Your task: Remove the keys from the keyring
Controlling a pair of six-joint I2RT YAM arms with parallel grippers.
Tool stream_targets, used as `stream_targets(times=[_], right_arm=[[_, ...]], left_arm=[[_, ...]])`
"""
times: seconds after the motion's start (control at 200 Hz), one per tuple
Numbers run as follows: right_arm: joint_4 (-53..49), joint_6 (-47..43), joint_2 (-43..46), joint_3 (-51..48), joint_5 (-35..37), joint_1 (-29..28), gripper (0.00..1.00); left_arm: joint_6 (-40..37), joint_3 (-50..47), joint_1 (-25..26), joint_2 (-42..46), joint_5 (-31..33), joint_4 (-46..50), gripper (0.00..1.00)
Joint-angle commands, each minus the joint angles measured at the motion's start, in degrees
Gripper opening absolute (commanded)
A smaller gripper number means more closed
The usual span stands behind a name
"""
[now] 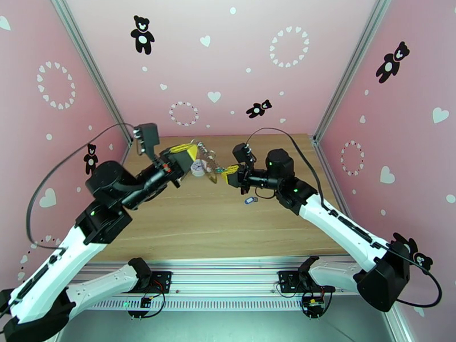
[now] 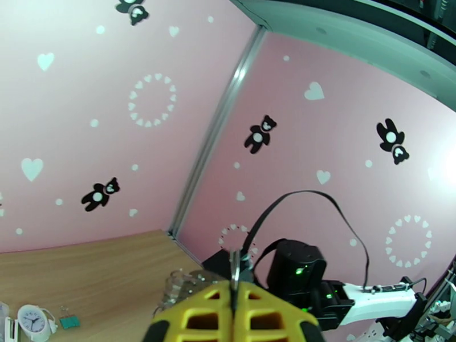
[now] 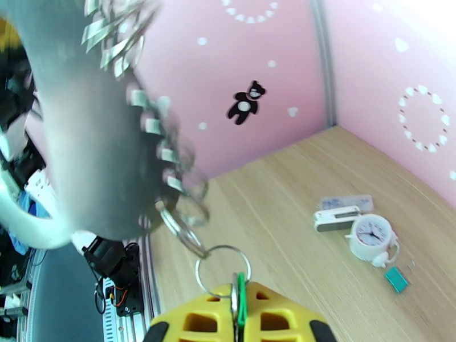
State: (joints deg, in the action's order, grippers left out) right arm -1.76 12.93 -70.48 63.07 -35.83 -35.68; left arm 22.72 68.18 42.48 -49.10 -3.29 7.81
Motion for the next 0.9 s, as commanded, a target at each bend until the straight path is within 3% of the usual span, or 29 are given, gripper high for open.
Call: stream_targets(times=[0.0,0.07,0.2,0.37,0.506,0.661,0.891], right_arm=[[-9.88,-0.06,1.54,3.95,6.41,-0.36,0.00],[-12.97,-0.13,1.35,5.89,7.62,-0.42,0.00],[-18.68,-0.35,0.12,10.63,7.50,-0.96,0.00],[-29.45,-1.47,-2.38,16.87,9.35,-1.39,0.00],[-40.86,-4.10,-5.18,21.90,10.80,-1.58,0.00],[-51.02,-6.38,-8.71,26.46,12.23,-1.85,0.00],[-61.91,-10.45,-12.22,30.50,13.76,-2.62,0.00]], left_arm=[[1.39,-8.64,-1.03,6.57,9.36,-2.17,0.11],[4.04,-14.58,-1.58,10.99,12.43,-2.69,0.15],[8.47,-24.70,-1.79,18.21,15.18,-2.22,0.33],[14.21,-34.17,-1.79,28.07,20.68,5.70,0.51],[15.15,-38.78,-1.80,35.09,23.94,12.44,0.57],[7.15,-40.71,-1.84,37.69,19.62,11.30,0.62],[-3.81,-41.05,-1.79,29.86,8.25,1.08,0.61]])
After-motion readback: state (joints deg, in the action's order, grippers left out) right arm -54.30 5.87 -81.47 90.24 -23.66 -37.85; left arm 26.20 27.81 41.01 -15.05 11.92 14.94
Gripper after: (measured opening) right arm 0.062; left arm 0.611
